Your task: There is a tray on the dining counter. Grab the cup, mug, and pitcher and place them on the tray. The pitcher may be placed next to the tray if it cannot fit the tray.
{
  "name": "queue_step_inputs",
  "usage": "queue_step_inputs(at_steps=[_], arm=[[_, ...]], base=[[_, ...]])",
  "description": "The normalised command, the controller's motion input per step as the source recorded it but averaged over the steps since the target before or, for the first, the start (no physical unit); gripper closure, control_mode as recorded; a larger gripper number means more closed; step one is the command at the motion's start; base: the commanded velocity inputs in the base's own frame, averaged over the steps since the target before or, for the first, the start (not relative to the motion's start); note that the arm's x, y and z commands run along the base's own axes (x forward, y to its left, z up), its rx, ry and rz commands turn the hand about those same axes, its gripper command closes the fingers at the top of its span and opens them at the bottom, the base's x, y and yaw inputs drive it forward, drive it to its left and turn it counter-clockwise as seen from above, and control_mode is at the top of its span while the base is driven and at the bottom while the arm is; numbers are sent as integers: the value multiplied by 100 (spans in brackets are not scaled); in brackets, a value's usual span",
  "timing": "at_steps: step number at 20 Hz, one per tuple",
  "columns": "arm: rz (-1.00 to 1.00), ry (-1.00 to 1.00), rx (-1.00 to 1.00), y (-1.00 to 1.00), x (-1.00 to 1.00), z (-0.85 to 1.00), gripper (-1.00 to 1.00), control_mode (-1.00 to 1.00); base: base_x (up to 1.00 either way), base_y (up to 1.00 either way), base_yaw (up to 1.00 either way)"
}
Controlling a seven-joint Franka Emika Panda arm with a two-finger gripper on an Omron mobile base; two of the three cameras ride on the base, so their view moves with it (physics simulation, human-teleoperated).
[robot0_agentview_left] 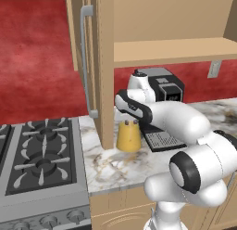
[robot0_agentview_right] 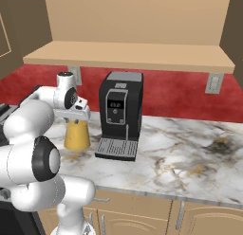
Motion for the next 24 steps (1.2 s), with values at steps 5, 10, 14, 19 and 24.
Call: queue_step_inputs(at_steps=[5, 10, 14, 19, 24], arm=[[0, -1, 0, -1, -4, 0, 100, -100], [4, -7, 0, 0, -52, 0, 100, -100], [6, -11, 0, -2, -82, 0, 100, -100], [9, -28, 0, -12, -75, 7, 100, -100], [13, -37, 0, -31, -47, 31, 100, -100]], base=[[0, 0, 0], [0, 0, 0], [0, 0, 0], [0, 0, 0], [0, 0, 0]])
